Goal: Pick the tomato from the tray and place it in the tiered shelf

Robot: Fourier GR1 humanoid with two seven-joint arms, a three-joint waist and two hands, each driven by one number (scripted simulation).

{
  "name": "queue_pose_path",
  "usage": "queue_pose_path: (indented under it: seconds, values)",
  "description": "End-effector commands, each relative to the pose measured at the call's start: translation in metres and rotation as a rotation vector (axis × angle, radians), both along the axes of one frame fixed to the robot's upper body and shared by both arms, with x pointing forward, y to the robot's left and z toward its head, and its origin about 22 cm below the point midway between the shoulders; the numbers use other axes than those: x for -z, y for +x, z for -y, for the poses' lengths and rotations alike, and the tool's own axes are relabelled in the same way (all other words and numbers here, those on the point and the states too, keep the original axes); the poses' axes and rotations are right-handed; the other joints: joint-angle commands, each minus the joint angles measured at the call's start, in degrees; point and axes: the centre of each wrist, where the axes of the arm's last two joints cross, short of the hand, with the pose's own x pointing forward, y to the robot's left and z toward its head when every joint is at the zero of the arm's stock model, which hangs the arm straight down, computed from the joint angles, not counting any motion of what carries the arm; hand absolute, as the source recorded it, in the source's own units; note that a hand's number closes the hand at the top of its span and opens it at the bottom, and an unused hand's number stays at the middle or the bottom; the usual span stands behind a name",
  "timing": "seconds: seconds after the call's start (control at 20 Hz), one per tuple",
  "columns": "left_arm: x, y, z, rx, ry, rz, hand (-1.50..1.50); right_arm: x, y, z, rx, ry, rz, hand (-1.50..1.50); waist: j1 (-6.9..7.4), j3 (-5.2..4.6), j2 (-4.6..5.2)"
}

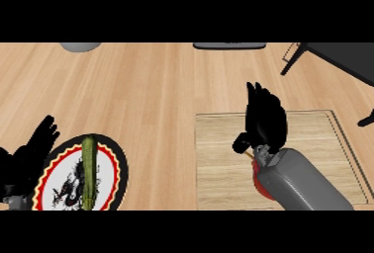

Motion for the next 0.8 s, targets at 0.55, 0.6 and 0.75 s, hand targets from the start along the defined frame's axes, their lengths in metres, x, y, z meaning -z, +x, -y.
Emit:
queue_pose_path:
  seconds: [0.55, 0.6, 0.75]
  values:
    - [0.002, 0.006, 0.007, 0.014, -0.002, 0.021, 0.0, -0.037, 0.026, -0.004, 0.06, -0.317, -0.383, -1.5, 0.79, 0.23, 0.59]
    - [0.0, -0.006, -0.003, 0.02, 0.002, 0.01, 0.0, -0.039, 0.021, 0.009, 0.044, -0.331, -0.407, -1.5, 0.72, 0.23, 0.42]
    - [0.0, 0.002, 0.001, 0.026, -0.01, 0.0, 0.0, -0.024, 0.032, 0.019, 0.075, -0.324, -0.42, -1.5, 0.9, 0.26, 0.65]
